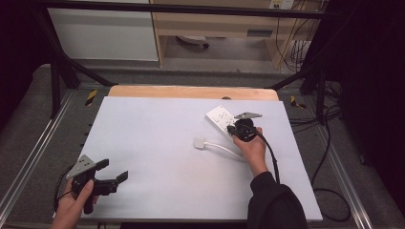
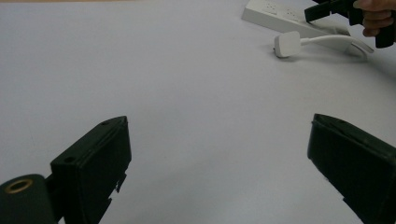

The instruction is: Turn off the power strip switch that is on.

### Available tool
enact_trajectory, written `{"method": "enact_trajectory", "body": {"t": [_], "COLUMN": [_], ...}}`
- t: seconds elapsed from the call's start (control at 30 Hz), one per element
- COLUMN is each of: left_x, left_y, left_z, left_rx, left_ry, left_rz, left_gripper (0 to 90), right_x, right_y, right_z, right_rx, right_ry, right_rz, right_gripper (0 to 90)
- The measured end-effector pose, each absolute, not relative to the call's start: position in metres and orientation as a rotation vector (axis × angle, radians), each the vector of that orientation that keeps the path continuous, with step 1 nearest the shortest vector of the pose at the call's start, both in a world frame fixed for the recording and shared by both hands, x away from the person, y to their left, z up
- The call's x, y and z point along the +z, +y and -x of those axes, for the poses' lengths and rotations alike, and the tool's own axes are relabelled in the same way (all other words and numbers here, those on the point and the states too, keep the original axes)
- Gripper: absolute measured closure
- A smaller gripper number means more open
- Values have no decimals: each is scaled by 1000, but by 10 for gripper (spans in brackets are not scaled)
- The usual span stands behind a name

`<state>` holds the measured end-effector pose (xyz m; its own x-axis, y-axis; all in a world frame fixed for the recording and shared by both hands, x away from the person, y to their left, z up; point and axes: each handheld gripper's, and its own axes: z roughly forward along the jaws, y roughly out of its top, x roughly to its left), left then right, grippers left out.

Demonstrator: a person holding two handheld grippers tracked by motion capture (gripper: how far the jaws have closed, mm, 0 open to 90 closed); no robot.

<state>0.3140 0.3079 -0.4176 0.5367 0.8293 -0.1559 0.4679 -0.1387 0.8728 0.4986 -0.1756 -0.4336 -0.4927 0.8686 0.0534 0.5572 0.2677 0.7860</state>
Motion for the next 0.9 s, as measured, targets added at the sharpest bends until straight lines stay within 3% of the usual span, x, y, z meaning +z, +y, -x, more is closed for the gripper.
{"method": "enact_trajectory", "body": {"t": [0.9], "left_x": [-418], "left_y": [308], "left_z": [-314], "left_rx": [454], "left_ry": [1082], "left_rz": [-1780], "left_gripper": [61], "right_x": [-436], "right_y": [-176], "right_z": [-500], "right_rx": [1078], "right_ry": [2149], "right_rz": [-1305], "right_gripper": [900]}}
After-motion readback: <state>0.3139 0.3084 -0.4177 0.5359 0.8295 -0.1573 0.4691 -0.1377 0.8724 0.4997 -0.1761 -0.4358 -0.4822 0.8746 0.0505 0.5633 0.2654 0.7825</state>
